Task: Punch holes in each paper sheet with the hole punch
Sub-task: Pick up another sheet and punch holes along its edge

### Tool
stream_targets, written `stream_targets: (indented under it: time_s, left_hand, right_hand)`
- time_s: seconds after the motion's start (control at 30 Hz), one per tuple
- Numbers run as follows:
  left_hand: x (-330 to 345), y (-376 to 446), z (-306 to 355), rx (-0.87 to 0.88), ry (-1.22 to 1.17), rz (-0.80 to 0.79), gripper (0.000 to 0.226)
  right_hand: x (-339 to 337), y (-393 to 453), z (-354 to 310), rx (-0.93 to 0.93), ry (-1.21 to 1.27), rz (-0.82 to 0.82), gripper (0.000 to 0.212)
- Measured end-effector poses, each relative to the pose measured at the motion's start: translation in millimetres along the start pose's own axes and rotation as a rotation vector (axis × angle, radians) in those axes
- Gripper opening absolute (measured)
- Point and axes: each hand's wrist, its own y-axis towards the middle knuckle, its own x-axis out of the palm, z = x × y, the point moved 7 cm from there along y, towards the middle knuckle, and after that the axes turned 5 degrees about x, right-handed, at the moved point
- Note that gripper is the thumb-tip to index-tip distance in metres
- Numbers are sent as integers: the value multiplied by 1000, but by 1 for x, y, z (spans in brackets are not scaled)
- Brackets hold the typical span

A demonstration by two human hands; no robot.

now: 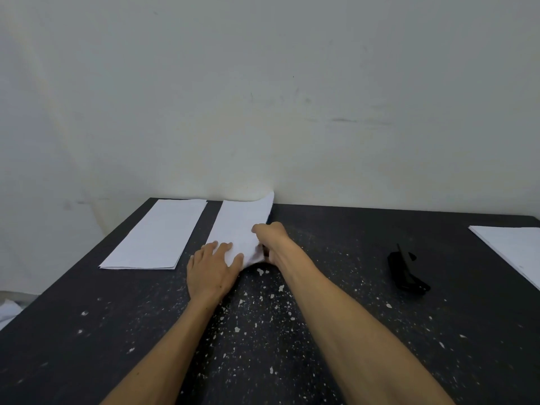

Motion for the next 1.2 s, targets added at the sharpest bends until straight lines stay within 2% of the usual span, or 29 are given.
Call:
stream_targets:
  time_s: [0.07,0.1,0.2,0.4,0.53,0.6,0.63,0.7,0.77,1.03,1.2]
  left_hand:
    - [0,0,-1,-3,-3,-5,58]
    - [0,0,-1,-4,-6,-7,58]
    - [-2,-1,0,-3,-17,-9,58]
    - [-12,-4,2,-32,-121,35,61]
    - [-16,-7,4,-102,-202,-7,67]
    - [-16,-4,7,-116,-332,-94,69]
    - [-16,-2,9,-136,-477,-129,68]
    - [-21,0,24,-139,-772,-196,51]
    - [-33,0,48,-66,-896,-204,33]
    - [-66,4,121,106,-1039,43,33]
    - [-70,-8,142,158,-1062,119,28]
  right_hand:
    - [0,-3,6,-37,-41,-4,29]
    - [-1,-2,9,-61,-67,2,29]
    - [-5,3,12,-135,-77,-12,32]
    - [-23,-5,19,-148,73,-177,52]
    - [-53,-20,30,-160,159,-292,57]
    - [-72,-31,33,-208,161,-325,59]
    - [-82,-38,34,-241,151,-330,59]
    - [-101,-51,33,-308,103,-316,56]
    - [-120,-65,29,-378,58,-295,53]
    - [-181,-110,-19,-659,-6,-47,31]
    - [-191,-117,-18,-705,7,4,27]
